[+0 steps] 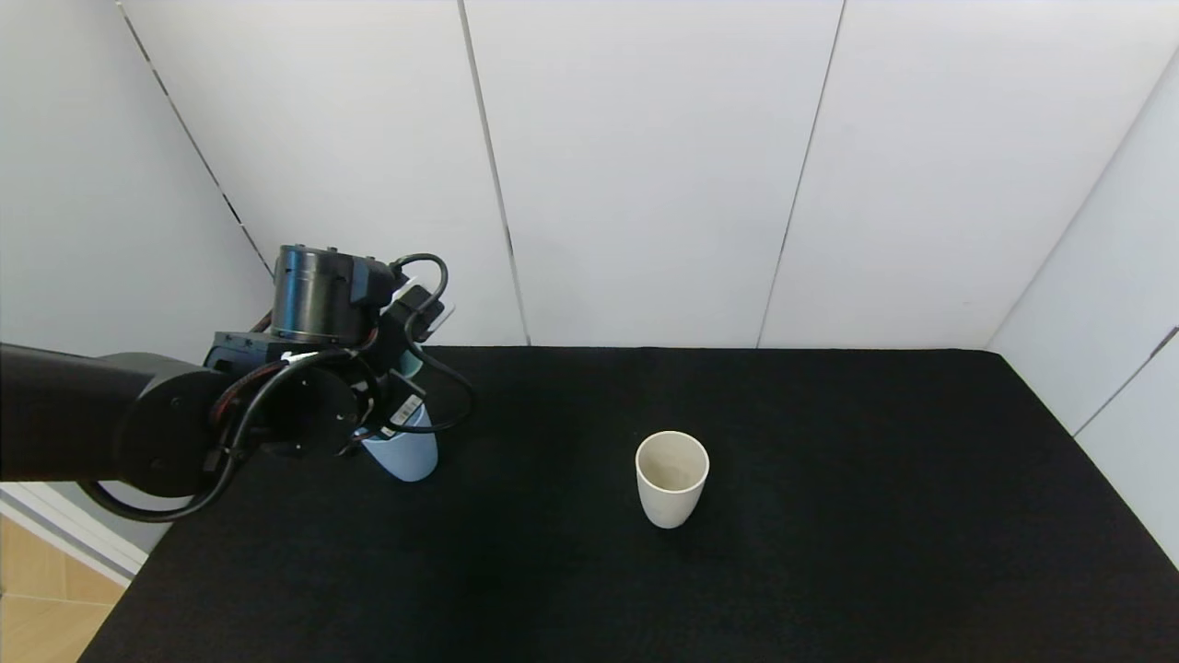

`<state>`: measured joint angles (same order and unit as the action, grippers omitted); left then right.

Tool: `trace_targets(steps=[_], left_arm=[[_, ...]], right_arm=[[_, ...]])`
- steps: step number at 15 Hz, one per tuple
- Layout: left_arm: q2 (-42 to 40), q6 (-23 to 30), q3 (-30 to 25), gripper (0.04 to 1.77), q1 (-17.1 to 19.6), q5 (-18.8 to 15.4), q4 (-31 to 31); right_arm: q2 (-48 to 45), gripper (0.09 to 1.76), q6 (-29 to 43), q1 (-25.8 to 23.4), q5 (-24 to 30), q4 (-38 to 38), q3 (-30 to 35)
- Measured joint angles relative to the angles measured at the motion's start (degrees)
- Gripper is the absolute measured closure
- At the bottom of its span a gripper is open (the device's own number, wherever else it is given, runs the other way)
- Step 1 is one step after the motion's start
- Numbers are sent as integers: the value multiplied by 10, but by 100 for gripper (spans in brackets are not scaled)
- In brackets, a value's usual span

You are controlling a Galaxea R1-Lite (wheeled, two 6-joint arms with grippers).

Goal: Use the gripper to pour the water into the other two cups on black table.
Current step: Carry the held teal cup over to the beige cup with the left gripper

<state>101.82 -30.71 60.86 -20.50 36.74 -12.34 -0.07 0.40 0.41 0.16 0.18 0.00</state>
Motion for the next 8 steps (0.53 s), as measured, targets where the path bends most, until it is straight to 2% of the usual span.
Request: trace_targets(steps=[8], left_arm=[[54,42,59,65,-98,-1,16]], right_arm=[[0,14,0,0,0,0,0]])
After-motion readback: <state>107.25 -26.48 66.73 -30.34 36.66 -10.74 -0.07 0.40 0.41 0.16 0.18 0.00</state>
